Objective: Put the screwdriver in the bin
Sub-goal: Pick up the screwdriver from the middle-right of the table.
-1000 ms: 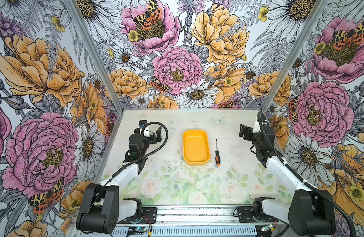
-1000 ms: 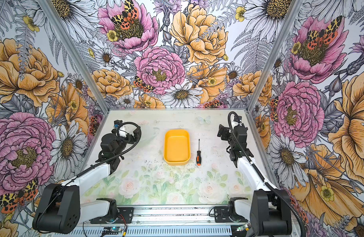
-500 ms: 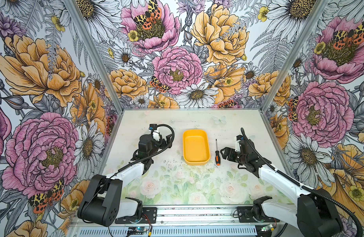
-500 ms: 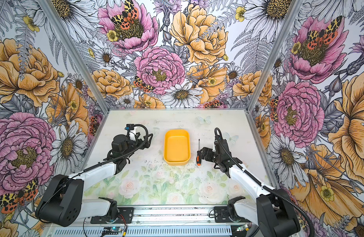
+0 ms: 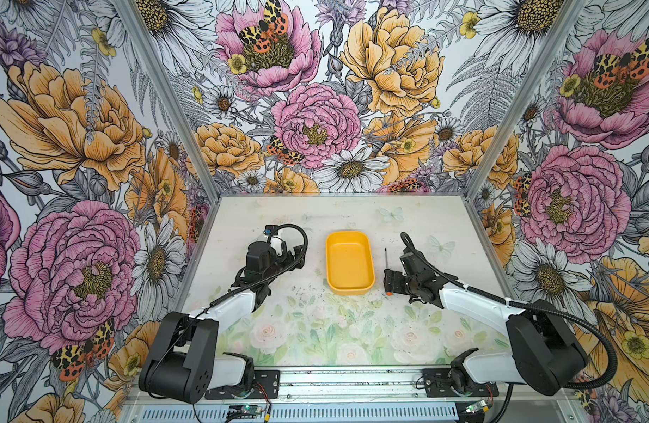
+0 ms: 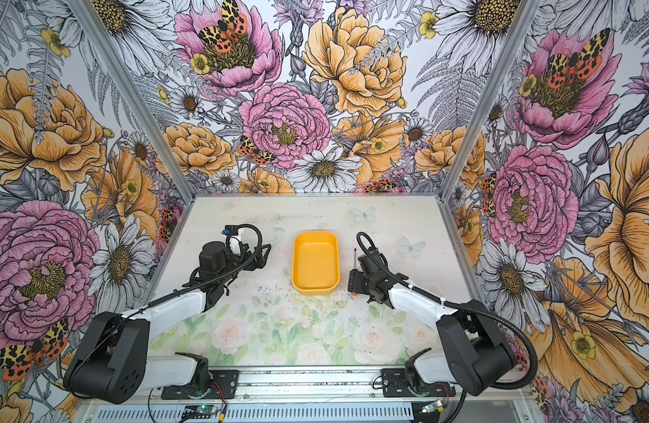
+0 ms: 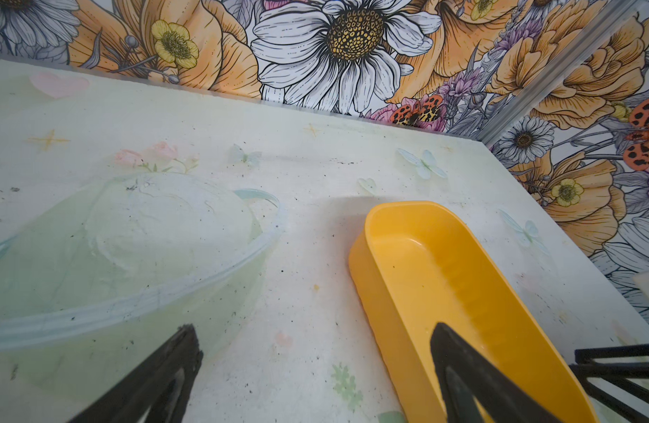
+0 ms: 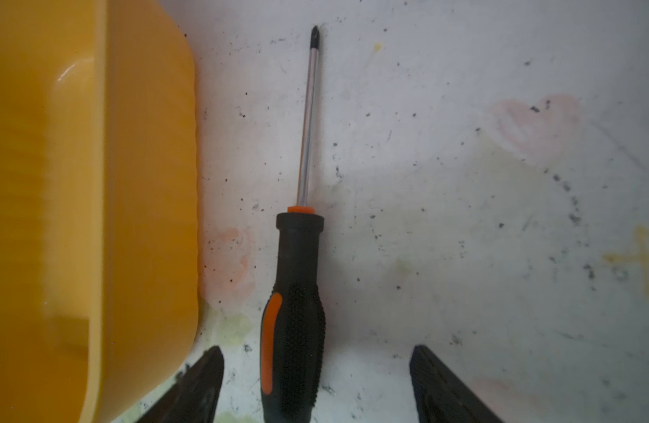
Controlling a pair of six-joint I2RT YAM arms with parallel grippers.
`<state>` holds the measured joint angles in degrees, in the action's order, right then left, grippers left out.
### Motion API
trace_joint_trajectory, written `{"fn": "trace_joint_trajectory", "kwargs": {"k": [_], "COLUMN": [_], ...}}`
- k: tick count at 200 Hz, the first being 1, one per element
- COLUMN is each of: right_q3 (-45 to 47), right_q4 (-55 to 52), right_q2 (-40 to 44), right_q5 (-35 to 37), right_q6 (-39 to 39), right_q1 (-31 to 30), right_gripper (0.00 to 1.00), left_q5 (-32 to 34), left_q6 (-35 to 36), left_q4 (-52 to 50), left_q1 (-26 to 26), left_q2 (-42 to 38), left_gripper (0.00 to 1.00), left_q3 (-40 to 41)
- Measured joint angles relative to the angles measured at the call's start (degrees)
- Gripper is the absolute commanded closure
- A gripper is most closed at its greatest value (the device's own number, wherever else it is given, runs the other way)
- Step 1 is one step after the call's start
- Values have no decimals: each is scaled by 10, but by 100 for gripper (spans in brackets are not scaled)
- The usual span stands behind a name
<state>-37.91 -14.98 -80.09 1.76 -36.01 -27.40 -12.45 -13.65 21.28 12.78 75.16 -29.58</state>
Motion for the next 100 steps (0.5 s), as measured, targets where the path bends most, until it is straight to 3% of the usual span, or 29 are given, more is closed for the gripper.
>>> {"fn": "trace_joint_trajectory", "kwargs": {"k": [100], "right_q3": [-54], "right_q4": [-33], "right_q2": [-94], "right_q5": [52], "right_q6": [9], "right_q1": [-38], "right_gripper": [32], "left_q5": [-33], "left_q6": [1], "left_q4": [-16], "left_q1": [-14], "left_q2": [-5], "left_gripper": [1], "left_q3": [3]}}
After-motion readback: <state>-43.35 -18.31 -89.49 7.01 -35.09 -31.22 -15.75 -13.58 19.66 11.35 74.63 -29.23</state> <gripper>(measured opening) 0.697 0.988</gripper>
